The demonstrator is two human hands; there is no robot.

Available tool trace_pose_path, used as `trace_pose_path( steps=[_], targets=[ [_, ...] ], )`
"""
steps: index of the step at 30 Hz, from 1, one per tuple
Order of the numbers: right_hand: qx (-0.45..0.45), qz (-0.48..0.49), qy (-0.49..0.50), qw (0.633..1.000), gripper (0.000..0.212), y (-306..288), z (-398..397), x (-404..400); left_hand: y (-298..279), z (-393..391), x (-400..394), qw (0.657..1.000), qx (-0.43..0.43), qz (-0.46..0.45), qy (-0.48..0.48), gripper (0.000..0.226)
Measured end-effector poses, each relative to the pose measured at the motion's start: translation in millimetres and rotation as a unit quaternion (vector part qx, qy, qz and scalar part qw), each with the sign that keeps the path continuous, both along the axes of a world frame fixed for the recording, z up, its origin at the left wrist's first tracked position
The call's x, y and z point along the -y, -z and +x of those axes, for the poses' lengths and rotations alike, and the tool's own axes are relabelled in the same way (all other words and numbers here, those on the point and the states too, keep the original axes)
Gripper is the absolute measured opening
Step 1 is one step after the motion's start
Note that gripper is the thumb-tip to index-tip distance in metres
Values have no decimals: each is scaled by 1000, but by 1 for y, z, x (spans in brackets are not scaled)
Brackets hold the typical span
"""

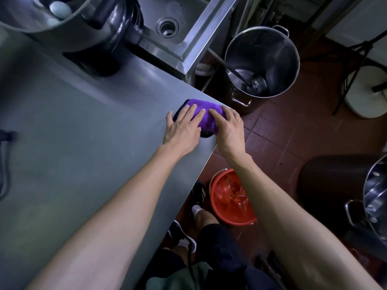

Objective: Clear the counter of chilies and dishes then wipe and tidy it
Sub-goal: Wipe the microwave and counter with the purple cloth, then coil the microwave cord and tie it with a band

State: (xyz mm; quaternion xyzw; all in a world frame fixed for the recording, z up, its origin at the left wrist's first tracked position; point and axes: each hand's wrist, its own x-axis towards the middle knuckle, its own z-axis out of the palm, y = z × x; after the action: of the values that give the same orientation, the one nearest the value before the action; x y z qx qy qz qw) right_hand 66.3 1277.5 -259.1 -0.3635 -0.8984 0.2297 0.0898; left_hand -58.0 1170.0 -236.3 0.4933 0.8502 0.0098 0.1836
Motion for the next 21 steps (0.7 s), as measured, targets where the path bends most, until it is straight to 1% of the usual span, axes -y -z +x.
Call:
trace_pose_path(
  steps=[3,5,9,15,18,21],
  targets=[
    [28,19,-34,999,49,-6,6,10,-7,5,21,1000,-10,17,-6,55],
    [48,14,-40,998,49,-12,10,21,-14,5,40,999,-6,30,-25,52],
    [46,-7,-55,997,45,-25,11,57,-29,8,94,997,8,46,-63,49],
    [40,-52,-206,976,37,-49,-2,155,-52,22,208,988,25,37,-149,46],
    [50,-53,-252,965,33,-59,-8,211,-60,33,272,981,28,40,-188,47],
    [65,-51,-293,953,33,-68,-7,270,-66,49,341,972,31,46,-227,46]
  ],
)
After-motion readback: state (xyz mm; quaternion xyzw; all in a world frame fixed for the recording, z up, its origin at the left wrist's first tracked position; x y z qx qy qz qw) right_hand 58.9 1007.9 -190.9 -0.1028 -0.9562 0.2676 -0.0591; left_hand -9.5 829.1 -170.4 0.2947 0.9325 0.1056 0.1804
